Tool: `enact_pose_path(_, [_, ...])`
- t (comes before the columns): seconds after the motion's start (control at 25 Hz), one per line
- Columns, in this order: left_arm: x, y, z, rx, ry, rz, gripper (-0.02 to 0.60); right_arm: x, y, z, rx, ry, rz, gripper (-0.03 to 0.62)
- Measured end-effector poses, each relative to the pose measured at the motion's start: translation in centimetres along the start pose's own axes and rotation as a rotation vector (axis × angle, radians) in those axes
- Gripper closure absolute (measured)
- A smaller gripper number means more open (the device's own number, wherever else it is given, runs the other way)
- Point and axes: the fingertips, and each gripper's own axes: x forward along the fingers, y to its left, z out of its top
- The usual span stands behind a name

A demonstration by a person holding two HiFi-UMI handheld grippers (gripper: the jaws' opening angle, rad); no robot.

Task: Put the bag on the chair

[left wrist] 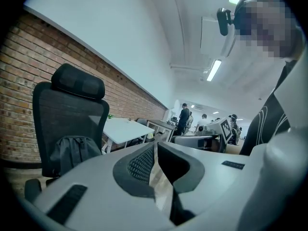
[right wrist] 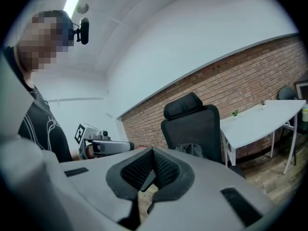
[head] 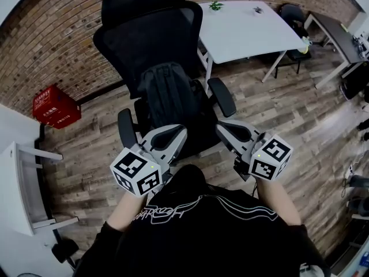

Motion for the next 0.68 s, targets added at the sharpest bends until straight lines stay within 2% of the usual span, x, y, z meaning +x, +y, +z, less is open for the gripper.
enact_pose_path(0.68, [0.1,-1.1,-1.6,0.013,0.039,0.005,0.535,-1.4,0.5,-1.4,0.0,0.017,-0.03,0.599])
